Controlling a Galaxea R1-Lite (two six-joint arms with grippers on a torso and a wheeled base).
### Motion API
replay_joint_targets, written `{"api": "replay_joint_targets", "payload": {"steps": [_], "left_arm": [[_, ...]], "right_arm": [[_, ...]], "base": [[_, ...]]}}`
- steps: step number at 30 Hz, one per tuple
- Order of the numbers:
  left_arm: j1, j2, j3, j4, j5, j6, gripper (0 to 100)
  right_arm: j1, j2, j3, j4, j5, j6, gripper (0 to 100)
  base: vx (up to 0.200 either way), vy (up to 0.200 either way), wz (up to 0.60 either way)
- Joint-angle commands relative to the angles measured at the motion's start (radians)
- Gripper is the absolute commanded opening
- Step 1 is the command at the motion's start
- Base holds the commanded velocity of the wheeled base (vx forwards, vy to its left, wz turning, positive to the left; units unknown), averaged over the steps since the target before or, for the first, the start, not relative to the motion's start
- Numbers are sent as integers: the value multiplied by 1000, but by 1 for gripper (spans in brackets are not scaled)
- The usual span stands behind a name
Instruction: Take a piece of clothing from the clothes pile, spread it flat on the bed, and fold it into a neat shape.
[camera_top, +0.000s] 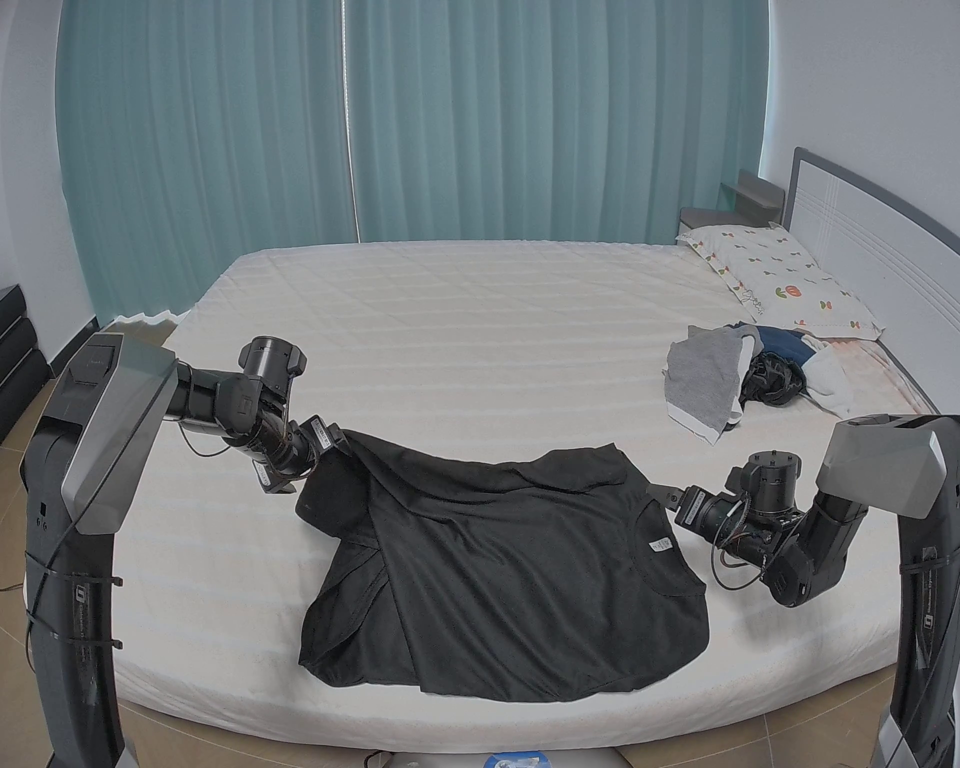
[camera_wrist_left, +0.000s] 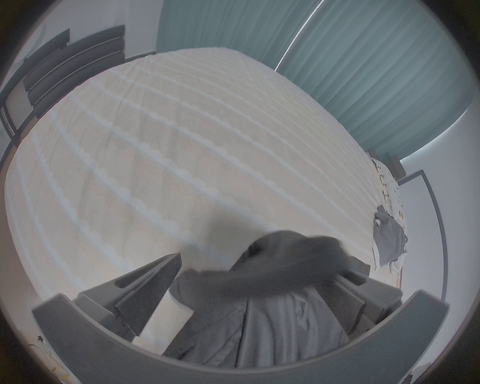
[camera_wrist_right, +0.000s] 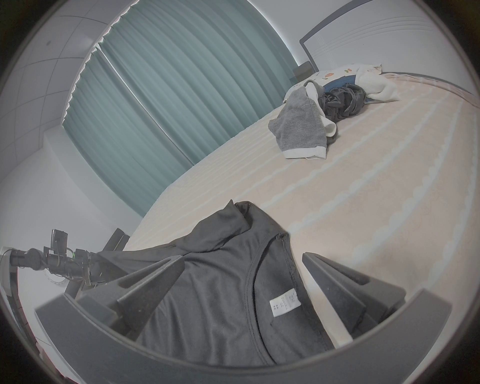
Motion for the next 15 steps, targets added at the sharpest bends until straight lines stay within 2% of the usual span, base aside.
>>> {"api": "replay_joint_targets", "payload": {"steps": [1, 4, 7, 13, 15], "left_arm": [[19, -11, -102, 107, -34, 4, 100], [33, 7, -174, 159, -60, -12, 100], [39, 4, -182, 159, -110, -45, 100], [53, -14, -139, 154, -160, -53, 100], [53, -52, -65, 148, -179, -51, 100]], "right_arm": [[0, -15, 67, -26, 11, 1, 100], [0, -22, 93, -28, 31, 2, 100], [0, -18, 118, -43, 32, 2, 100], [0, -20, 176, -92, 60, 4, 100], [2, -25, 216, -106, 63, 6, 100]], "base": [[0, 0, 0], [0, 0, 0], [0, 0, 0], [0, 0, 0], [0, 0, 0]]}}
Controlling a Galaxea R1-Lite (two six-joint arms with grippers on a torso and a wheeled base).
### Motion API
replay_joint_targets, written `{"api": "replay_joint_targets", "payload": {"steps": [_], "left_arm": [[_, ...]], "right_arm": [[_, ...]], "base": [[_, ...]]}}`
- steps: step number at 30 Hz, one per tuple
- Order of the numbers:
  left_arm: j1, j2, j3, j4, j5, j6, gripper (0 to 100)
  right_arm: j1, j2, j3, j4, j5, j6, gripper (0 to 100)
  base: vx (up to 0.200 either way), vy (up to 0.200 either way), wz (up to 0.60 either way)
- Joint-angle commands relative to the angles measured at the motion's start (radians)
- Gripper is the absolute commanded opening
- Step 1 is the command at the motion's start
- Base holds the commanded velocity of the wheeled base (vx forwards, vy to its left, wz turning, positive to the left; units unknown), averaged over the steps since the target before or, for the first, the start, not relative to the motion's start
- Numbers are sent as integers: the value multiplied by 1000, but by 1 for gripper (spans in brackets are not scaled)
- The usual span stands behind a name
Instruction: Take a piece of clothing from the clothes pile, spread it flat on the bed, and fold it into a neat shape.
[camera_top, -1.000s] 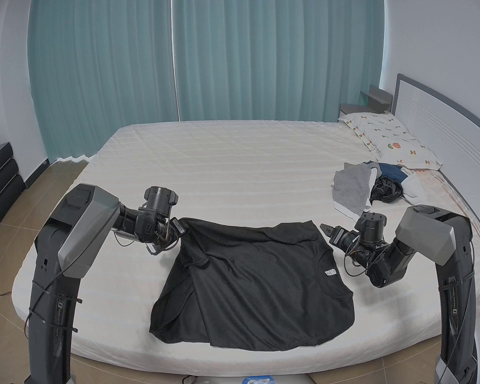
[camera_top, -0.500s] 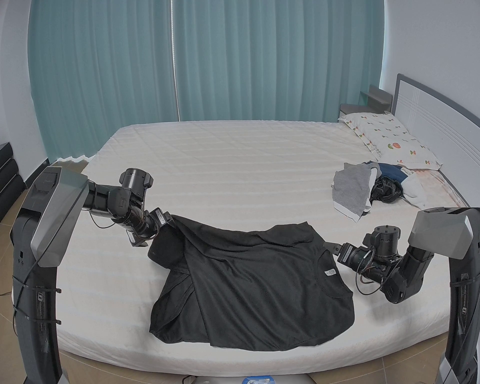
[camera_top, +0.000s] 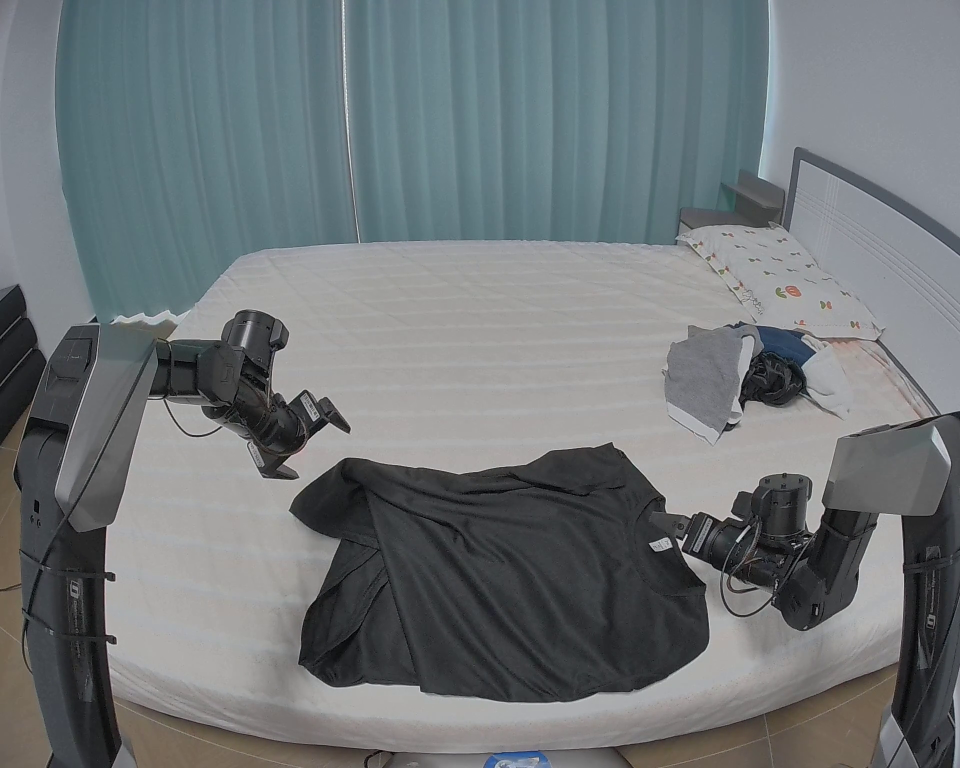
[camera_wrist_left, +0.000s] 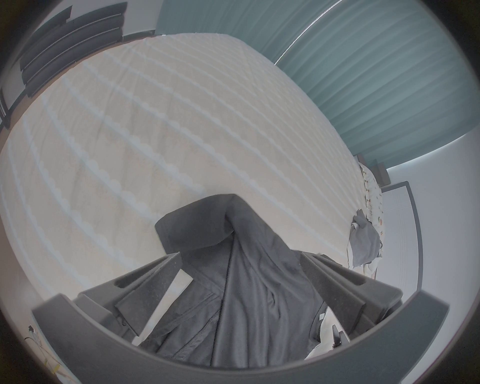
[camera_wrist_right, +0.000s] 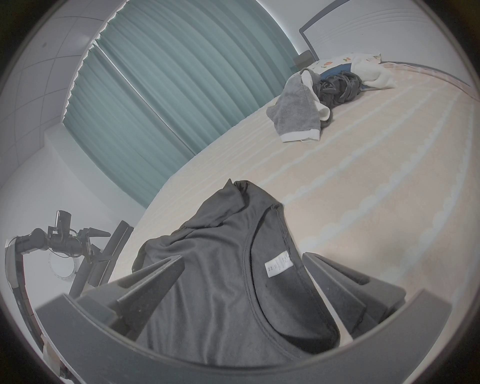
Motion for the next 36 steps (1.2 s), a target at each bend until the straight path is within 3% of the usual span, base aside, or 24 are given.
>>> {"api": "replay_joint_targets", "payload": {"steps": [1, 7, 8, 10, 15, 18, 28, 36], "left_arm": [[5, -64, 111, -19, -23, -1, 100], [-2, -163, 355, -215, -29, -3, 100], [-4, -200, 469, -313, -29, -6, 100], [-13, -237, 581, -387, -28, -9, 100], [-50, -337, 852, -569, -22, -106, 100], [-67, -380, 952, -632, -17, -164, 100], [-133, -481, 1257, -827, -6, -230, 100], [-134, -476, 1409, -1034, -5, -268, 100]], "right_arm": [[2, -13, 67, -17, 7, 2, 100], [-1, -39, 135, -17, 9, 5, 100], [-9, -39, 161, -19, 9, 5, 100], [-10, -39, 182, -17, 9, 14, 100], [-2, -94, 236, -8, -31, 53, 100], [-2, -140, 245, 6, -47, 53, 100], [54, -229, 370, 18, -119, 62, 100], [139, -202, 428, 10, -185, 165, 100]], "base": [[0, 0, 0], [0, 0, 0], [0, 0, 0], [0, 0, 0], [0, 0, 0], [0, 0, 0], [0, 0, 0], [-100, 0, 0]]}}
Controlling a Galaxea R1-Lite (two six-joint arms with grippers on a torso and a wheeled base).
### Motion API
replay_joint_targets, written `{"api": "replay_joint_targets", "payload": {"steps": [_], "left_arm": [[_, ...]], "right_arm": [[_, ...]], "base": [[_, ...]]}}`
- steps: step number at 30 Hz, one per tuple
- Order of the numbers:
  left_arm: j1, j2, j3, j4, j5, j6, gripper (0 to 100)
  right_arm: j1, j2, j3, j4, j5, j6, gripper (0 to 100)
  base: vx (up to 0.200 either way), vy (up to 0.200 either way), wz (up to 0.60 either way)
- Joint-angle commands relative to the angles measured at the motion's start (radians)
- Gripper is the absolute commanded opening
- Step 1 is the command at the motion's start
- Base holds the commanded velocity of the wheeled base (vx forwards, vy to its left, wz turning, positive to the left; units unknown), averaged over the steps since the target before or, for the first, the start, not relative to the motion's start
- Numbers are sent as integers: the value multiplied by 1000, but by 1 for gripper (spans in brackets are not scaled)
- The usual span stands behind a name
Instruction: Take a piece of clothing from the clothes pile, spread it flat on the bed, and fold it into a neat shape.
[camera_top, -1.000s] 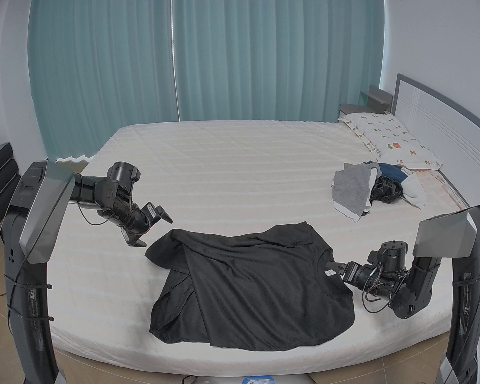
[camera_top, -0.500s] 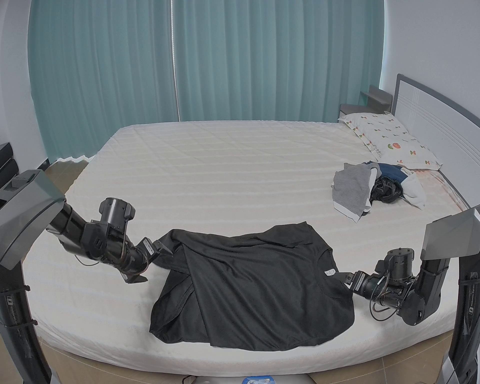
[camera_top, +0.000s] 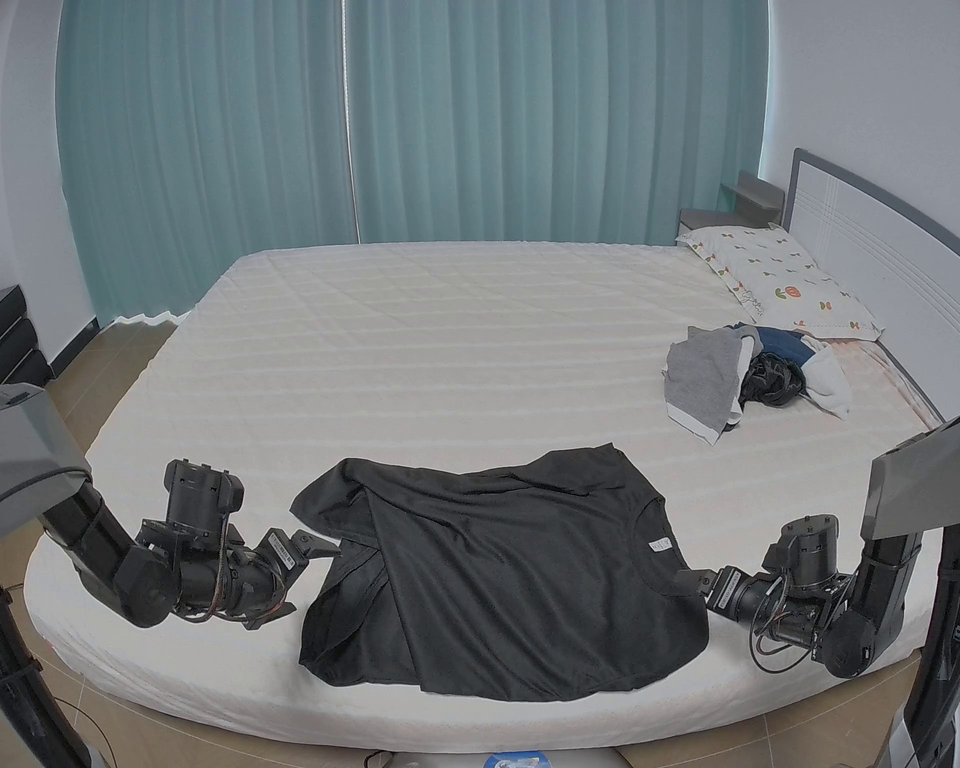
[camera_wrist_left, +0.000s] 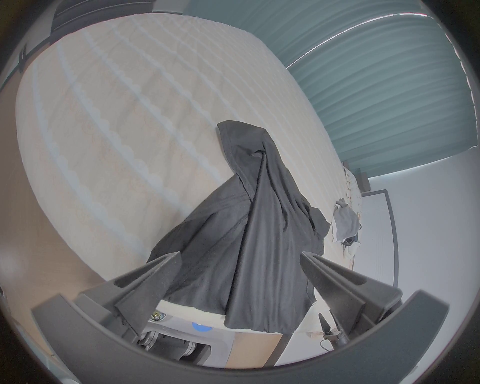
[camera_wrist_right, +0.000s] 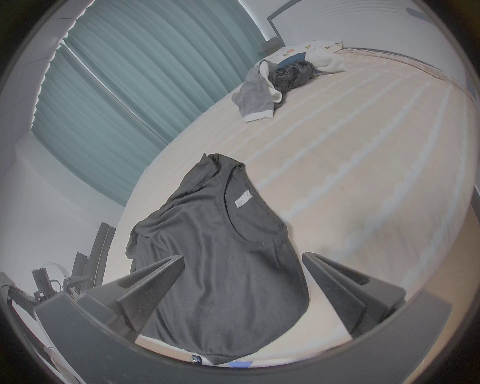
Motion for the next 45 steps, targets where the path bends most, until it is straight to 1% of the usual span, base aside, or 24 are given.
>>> {"api": "replay_joint_targets", "payload": {"steps": [1, 4, 8, 9, 13, 18, 27, 30, 33, 34, 35, 39, 42, 45], "left_arm": [[-13, -24, 88, -51, 2, -15, 100], [-13, 6, 104, -73, 1, -15, 100], [-10, 49, 112, -125, 2, -15, 100], [-10, 49, 113, -128, 2, -15, 100], [-11, 69, 125, -160, 8, -15, 100], [-11, 69, 127, -165, 31, -15, 100], [-13, 72, 125, -166, 33, -15, 100], [-11, 74, 118, -166, 33, -15, 100], [-11, 77, 113, -166, 33, -15, 100], [-11, 77, 113, -166, 33, -15, 100], [-11, 77, 113, -176, 33, -15, 100], [-13, 80, 112, -193, 33, -15, 100], [-13, 80, 115, -193, 33, -16, 100], [-11, 74, 119, -193, 34, -18, 100]], "right_arm": [[55, -1, 51, -3, -32, 31, 100], [66, 39, 61, -20, -36, 33, 100], [72, 100, 84, -108, -45, 43, 100], [72, 102, 86, -111, -45, 45, 100], [70, 203, 92, -227, -82, 39, 100], [72, 206, 77, -230, -88, 36, 100], [50, 209, 15, -229, -90, 31, 100], [50, 211, -34, -229, -90, -12, 100], [41, 209, -106, -220, -90, -98, 100], [41, 209, -106, -220, -90, -98, 100], [26, 208, -141, -204, -88, -124, 100], [26, 225, -156, -213, -79, -121, 100], [27, 209, -141, -220, -85, -118, 100], [50, 125, -104, -200, -88, -115, 100]], "base": [[-200, 0, 0], [-200, 0, 0], [-200, 0, 0], [0, 0, 0], [0, 0, 0], [0, 0, 0], [0, 0, 0], [0, 0, 0], [0, 0, 0], [0, 0, 0], [0, 0, 0], [0, 0, 0], [0, 0, 0], [0, 0, 0]]}}
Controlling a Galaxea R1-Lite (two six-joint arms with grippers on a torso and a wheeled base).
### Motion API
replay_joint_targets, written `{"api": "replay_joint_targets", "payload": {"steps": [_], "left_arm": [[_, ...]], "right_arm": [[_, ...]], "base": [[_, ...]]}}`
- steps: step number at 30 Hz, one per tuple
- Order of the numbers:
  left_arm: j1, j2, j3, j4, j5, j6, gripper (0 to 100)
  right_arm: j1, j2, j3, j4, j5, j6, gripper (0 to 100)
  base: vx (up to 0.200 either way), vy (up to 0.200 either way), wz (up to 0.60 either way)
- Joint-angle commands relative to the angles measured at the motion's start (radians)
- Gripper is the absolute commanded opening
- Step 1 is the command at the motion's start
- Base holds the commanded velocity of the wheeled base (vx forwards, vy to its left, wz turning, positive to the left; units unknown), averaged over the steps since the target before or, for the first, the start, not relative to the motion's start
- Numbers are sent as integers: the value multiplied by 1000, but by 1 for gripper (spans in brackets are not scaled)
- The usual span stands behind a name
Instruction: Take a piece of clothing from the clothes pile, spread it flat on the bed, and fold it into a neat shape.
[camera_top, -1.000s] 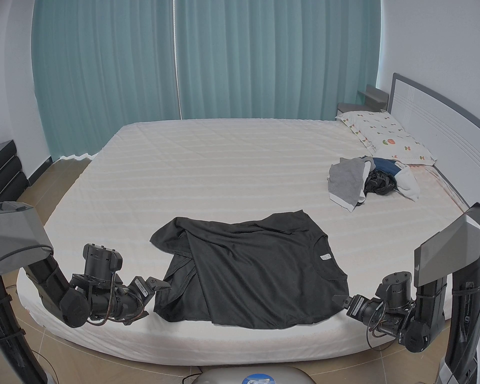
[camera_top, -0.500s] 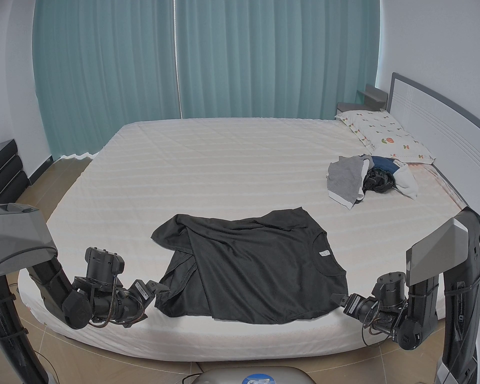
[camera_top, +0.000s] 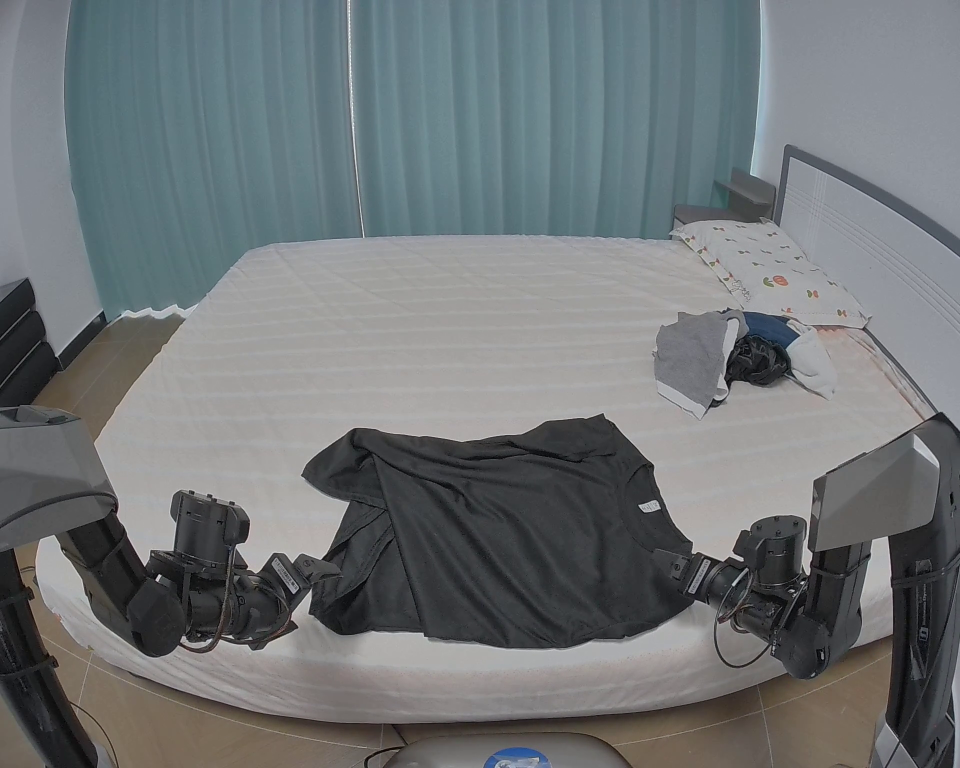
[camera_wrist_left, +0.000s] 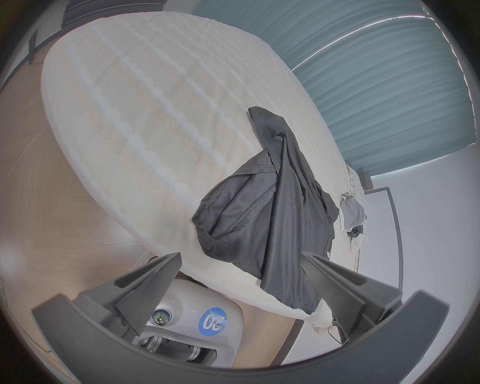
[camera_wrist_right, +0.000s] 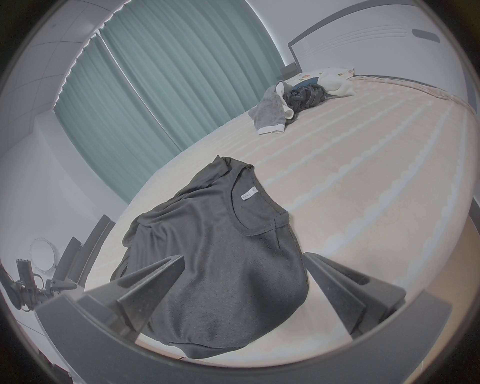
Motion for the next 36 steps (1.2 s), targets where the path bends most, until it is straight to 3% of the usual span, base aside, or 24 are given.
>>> {"api": "replay_joint_targets", "payload": {"steps": [1, 3, 8, 13, 21, 27, 28, 36], "left_arm": [[1, -3, 9, -1, 4, -2, 100], [1, -4, 12, -1, 6, -8, 100], [1, -9, 13, -2, 7, -35, 100], [1, -21, 22, -2, 7, -35, 100], [7, -18, 22, -21, 7, -35, 100], [10, -10, 19, -30, 30, -33, 100], [10, -9, 18, -30, 36, -33, 100], [12, -9, 9, -32, 42, -30, 100]], "right_arm": [[43, -100, 53, 20, -4, 14, 100], [67, -111, 70, 27, -10, 32, 100], [63, -53, 129, 16, -9, 264, 100], [53, 7, 120, -15, -18, 204, 100], [17, 41, 62, -6, -19, 179, 100], [6, 48, -65, 134, -18, 165, 100], [6, 48, -84, 155, -18, 158, 0], [-48, 65, -282, 255, 10, 6, 0]], "base": [[0, 0, 0], [0, 0, 0], [0, 0, 0], [0, 0, 0], [0, 0, 0], [0, 0, 0], [0, 0, 0], [0, 0, 0]]}}
